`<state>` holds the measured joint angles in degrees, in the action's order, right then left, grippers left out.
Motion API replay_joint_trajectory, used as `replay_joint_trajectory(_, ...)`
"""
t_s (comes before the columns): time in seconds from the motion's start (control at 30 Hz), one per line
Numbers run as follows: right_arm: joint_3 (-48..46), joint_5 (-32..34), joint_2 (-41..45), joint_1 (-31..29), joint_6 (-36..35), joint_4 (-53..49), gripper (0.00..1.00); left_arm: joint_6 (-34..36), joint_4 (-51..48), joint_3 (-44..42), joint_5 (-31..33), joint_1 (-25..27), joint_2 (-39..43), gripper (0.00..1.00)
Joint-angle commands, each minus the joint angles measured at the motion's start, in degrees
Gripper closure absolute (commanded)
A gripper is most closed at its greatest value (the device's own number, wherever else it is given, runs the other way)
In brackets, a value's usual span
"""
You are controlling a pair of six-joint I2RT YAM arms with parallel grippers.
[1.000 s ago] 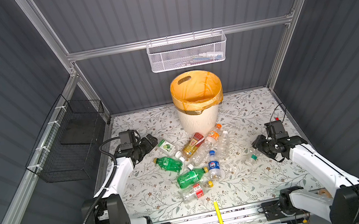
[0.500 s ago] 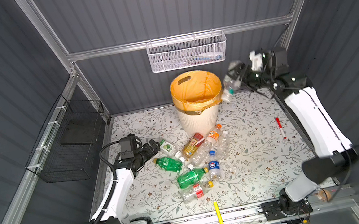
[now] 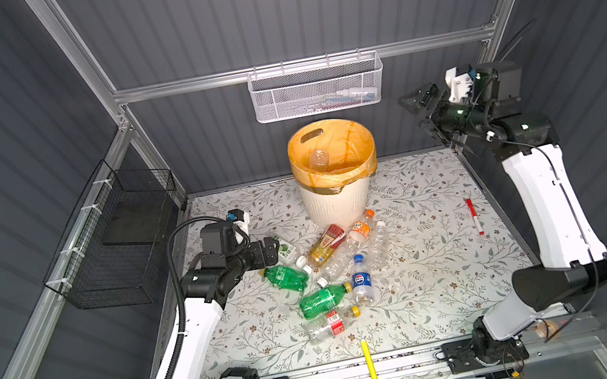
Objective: Throw the plastic bottles in the bin
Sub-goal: 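Reach the left gripper to the red-labelled bottle nearest the robot and grasp it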
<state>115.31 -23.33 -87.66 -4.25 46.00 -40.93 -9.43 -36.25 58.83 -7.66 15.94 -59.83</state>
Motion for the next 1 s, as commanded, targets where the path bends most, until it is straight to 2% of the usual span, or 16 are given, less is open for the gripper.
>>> replay_joint_trajectory(0.0,-9.4,3.0,6.0,1.6,-4.2,2.7,0.01,6.2,-4.9,1.4,0.3,4.9,0.7,0.06)
replay_joint_trajectory(0.13,-26.8,6.0,13.8,3.8,-6.1,4.0,0.01,7.3,-6.6,-0.2,8.5,16.9,0.4,0.08)
replay_joint_trajectory(0.23,-36.8,6.2,18.3,5.6,-6.6,5.0,0.01,7.5,-7.4,-1.6,11.4,25.7,-0.3,0.09)
replay_joint_trajectory(0.5,-50.8,7.4,26.4,8.0,-8.3,4.4,0.01,6.4,-5.5,-4.2,16.3,43.9,-9.1,0.11)
replay_joint_trajectory(0.73,-53.9,6.7,27.3,9.2,-9.6,4.8,0.01,3.3,-5.9,-2.8,18.5,50.3,-15.8,0.13)
replay_joint_trajectory(0.97,-56.4,4.9,27.1,10.2,-10.7,6.8,0.01,-4.3,-4.1,-5.2,20.5,54.1,-16.6,0.18)
